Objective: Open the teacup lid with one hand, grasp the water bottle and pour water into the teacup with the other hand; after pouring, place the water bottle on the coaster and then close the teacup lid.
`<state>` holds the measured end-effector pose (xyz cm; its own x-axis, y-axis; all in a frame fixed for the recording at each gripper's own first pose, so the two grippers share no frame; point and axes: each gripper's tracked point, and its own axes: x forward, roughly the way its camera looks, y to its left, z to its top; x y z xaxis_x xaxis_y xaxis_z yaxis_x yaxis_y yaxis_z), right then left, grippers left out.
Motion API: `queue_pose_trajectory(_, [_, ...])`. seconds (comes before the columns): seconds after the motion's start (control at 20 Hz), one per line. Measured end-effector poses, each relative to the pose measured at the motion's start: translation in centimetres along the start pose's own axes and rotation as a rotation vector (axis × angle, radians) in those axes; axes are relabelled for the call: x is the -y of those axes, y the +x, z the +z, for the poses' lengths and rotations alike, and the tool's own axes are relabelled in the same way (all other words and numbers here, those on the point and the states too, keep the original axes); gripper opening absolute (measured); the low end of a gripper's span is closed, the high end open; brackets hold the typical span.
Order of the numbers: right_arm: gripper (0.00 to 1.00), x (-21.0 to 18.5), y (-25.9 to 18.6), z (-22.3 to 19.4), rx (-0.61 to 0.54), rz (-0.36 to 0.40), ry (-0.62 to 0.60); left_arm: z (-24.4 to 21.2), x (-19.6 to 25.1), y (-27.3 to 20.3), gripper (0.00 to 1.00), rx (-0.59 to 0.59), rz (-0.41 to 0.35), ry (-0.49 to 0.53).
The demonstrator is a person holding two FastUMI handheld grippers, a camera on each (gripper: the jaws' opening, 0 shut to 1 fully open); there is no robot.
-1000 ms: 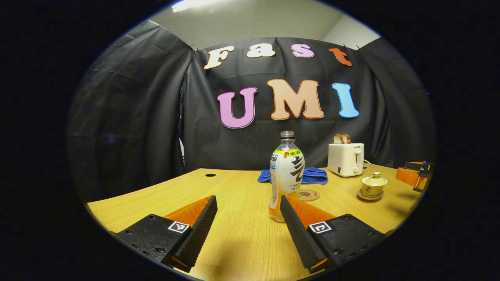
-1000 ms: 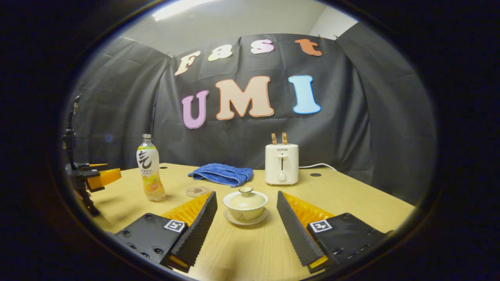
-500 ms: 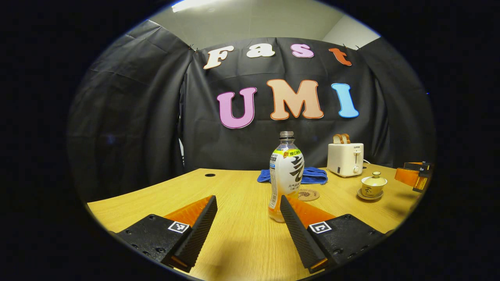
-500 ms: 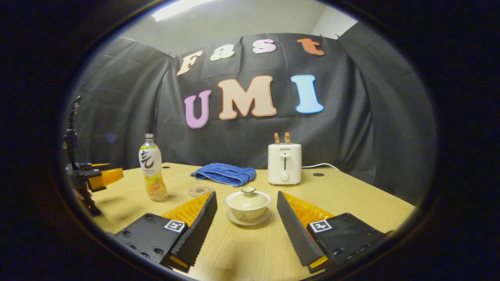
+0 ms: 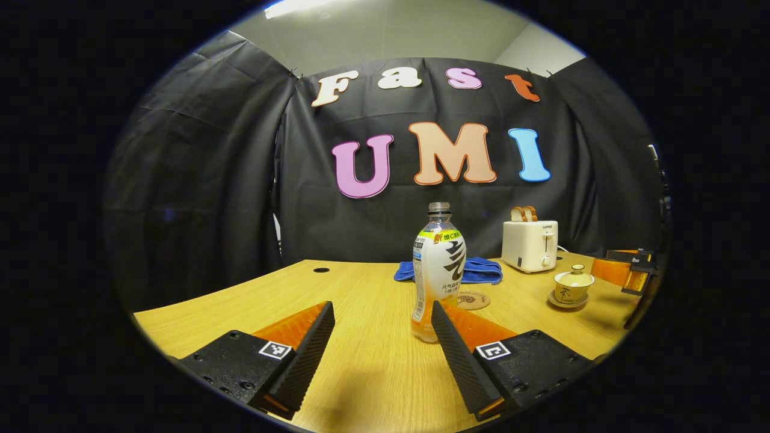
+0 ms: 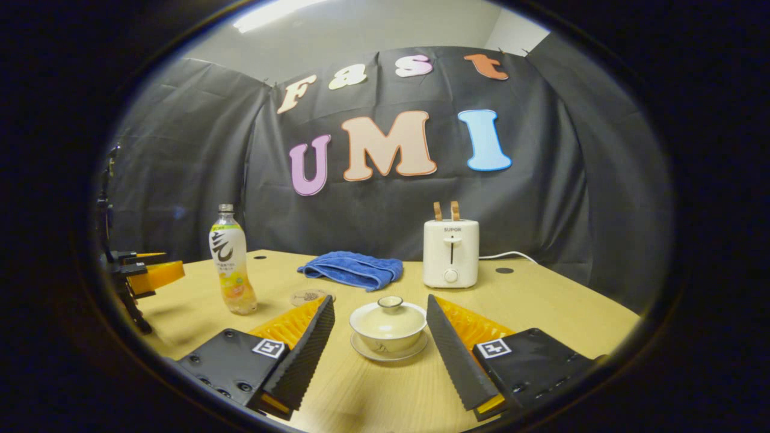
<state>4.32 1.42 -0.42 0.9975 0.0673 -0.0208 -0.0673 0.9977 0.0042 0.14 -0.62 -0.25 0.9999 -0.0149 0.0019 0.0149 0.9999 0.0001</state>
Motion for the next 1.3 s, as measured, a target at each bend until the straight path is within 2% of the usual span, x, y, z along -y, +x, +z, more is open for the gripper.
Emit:
queue_pose_trajectory(0.35, [0.95, 0.4, 4.0, -0.9, -0.069, -0.022, -0.003, 0.0, 0.1, 0.0, 0.95, 0.0, -0.002, 0.0])
queue_pose_trajectory(0.7, [0.89, 0.3, 5.9, -1.6, -0.113, -0.025, -0.009, 0.0, 0.0, -0.1, 0.95, -0.001, 0.002, 0.0])
queue_pose_trajectory(0.95, [0.57, 0.3, 6.3, -2.1, -0.152, -0.029, -0.021, 0.0, 0.1, 0.1, 0.95, -0.001, -0.003, 0.0])
queue_pose_trajectory(1.3, [0.37, 0.3, 6.1, -1.7, -0.128, -0.014, -0.012, 0.0, 0.2, 0.0, 0.95, -0.001, -0.008, 0.0])
